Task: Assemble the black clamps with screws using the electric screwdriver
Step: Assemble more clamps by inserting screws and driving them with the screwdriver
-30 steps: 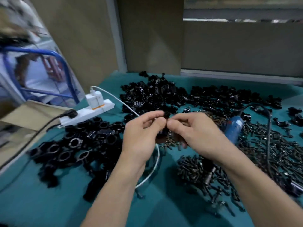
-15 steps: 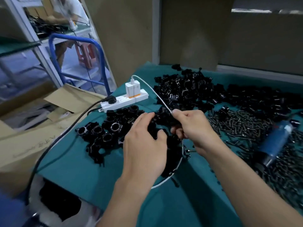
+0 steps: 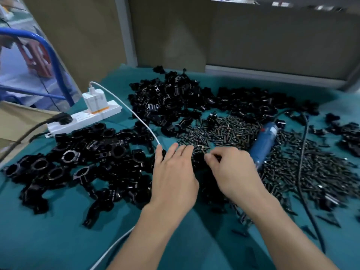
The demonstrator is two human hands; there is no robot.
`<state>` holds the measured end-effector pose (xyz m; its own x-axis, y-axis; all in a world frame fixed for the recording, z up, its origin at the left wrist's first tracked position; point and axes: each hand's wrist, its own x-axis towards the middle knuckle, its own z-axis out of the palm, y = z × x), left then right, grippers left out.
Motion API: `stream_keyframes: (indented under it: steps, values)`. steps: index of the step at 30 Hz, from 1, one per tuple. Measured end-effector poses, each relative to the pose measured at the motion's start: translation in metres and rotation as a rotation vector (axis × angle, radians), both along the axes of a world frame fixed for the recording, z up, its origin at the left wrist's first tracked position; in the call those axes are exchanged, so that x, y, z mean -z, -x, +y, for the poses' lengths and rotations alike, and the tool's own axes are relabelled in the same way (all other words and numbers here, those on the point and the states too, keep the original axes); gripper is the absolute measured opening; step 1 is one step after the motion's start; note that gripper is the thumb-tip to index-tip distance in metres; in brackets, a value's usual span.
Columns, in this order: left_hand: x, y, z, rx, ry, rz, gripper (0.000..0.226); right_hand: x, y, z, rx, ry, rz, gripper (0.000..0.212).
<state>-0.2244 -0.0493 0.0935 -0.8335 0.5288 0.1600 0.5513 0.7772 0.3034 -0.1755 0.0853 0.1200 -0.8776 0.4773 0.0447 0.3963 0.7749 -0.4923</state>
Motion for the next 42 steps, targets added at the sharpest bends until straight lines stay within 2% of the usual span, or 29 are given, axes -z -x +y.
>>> stream_keyframes:
  steps: [4,7,9,11,13,15,18,19,21,23,24,27,29,31,35,37,40,42]
  values:
    - [-0.008,0.003,0.014,0.07,0.088,0.065,0.054,0.002,0.002,0.008,-0.178,-0.168,-0.121,0.015]
    - [-0.017,0.015,0.012,0.027,0.159,0.093,0.055,-0.003,0.001,0.024,-0.14,0.075,-0.11,0.025]
    - [-0.021,0.021,0.007,-0.04,0.003,0.024,0.067,-0.008,0.002,0.04,-0.094,0.103,-0.065,0.031]
    - [-0.028,0.029,0.002,-0.129,-0.318,-0.1,0.076,-0.016,0.015,0.053,-0.089,0.03,-0.059,0.036]
    - [-0.037,0.042,0.002,-0.173,-0.456,-0.113,0.076,-0.027,0.038,0.06,-0.125,-0.06,-0.106,0.044]
    - [-0.043,0.053,0.004,-0.164,-0.373,-0.081,0.067,-0.033,0.065,0.059,-0.194,-0.101,-0.177,0.05]
    - [-0.039,0.061,0.006,-0.07,-0.09,-0.13,0.042,-0.034,0.097,0.048,-0.245,-0.124,-0.167,0.039]
    - [-0.034,0.06,0.004,-0.038,-0.012,-0.191,0.042,-0.033,0.105,0.044,-0.256,-0.126,-0.143,0.037]
    - [-0.023,0.059,-0.004,0.005,0.076,-0.298,0.063,-0.031,0.115,0.036,-0.284,-0.091,-0.109,0.035]
    - [-0.015,0.062,-0.017,0.018,0.086,-0.299,0.09,-0.033,0.116,0.029,-0.307,-0.075,-0.119,0.023]
    - [-0.012,0.064,-0.023,0.006,0.071,-0.276,0.096,-0.034,0.112,0.027,-0.328,-0.081,-0.149,0.016]
    - [-0.009,0.074,-0.041,-0.032,0.046,-0.217,0.085,-0.035,0.084,0.016,-0.487,-0.017,-0.386,0.018]
    - [-0.01,0.083,-0.049,-0.051,0.082,-0.135,0.072,-0.031,0.066,0.007,-0.578,-0.096,-0.49,0.021]
    - [-0.012,0.091,-0.056,-0.081,0.099,-0.059,0.065,-0.024,0.061,0.002,-0.572,-0.183,-0.427,0.017]
    - [-0.009,0.101,-0.065,-0.1,0.089,0.022,0.054,-0.014,0.063,-0.002,-0.45,-0.19,-0.231,0.003]
    - [-0.007,0.099,-0.067,-0.109,0.109,0.045,0.049,-0.008,0.065,-0.006,-0.412,-0.194,-0.194,0.005]
    - [-0.005,0.09,-0.062,-0.121,0.141,0.169,0.042,-0.009,0.071,-0.013,-0.363,-0.061,-0.112,0.007]
    - [-0.005,0.08,-0.05,-0.088,0.013,0.173,0.045,-0.013,0.085,-0.019,-0.309,0.003,-0.032,0.009]
